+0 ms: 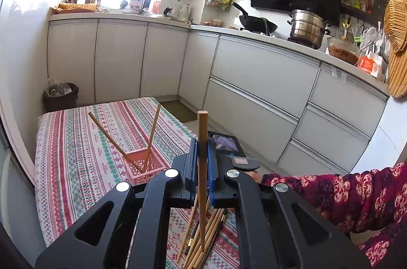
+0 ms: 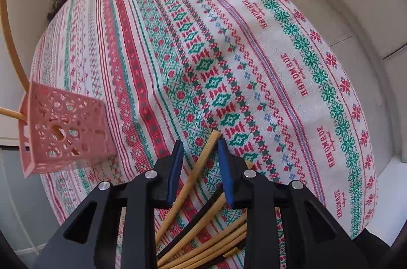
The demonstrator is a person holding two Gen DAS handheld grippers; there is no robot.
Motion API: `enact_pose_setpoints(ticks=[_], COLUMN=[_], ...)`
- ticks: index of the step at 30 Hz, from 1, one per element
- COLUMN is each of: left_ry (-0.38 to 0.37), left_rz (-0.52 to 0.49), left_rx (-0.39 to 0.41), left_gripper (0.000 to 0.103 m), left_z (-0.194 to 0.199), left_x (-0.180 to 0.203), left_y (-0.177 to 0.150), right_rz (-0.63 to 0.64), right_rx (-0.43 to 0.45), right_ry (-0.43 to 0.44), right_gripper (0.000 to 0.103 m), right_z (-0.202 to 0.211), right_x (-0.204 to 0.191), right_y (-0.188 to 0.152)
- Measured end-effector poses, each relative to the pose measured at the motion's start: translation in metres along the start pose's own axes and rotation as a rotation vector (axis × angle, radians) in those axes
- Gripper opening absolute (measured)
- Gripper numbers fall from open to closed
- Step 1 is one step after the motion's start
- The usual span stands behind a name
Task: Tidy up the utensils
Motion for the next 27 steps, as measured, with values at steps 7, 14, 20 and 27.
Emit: enact_pose_setpoints(ticks=[7, 14, 20, 27], left_ry=[0.027, 0.092, 0.127, 0.158], left_rz=[0.049, 0.098, 0.102, 0.112], left_rx=[0.044, 0.052, 0.048, 0.074], left_gripper=[0.006, 0.006, 0.006, 0.006], left_z=[0.006, 0.007, 0.006, 0.011], left_x=[-0.013, -0.032, -0.032, -0.034], left_y=[0.003, -0.001, -0.002, 0.002], right_rz=[-0.064, 0.006, 0.181, 0.26], right_rx=[0.073, 0.263, 0.479, 0.56], right_ry=[0.167, 0.392, 0.492, 0.552], right_gripper=[0.011, 0.01, 0.009, 0.009], right_z=[0.005, 0.078, 0.159, 0.22], right_x=[-0.009, -0.005, -0.015, -0.016], right_y=[0.0, -0.019, -0.057, -0.08])
Point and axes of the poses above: each gripper's, at about its wrist camera, not at the fingertips, and z roughly against the way its jaws point, x to its right, y to its top, the point moved 8 cm from there along -z, roughly the way its jaws point, and after that the axes turned 8 degrees about -z, right-handed, at the moved point
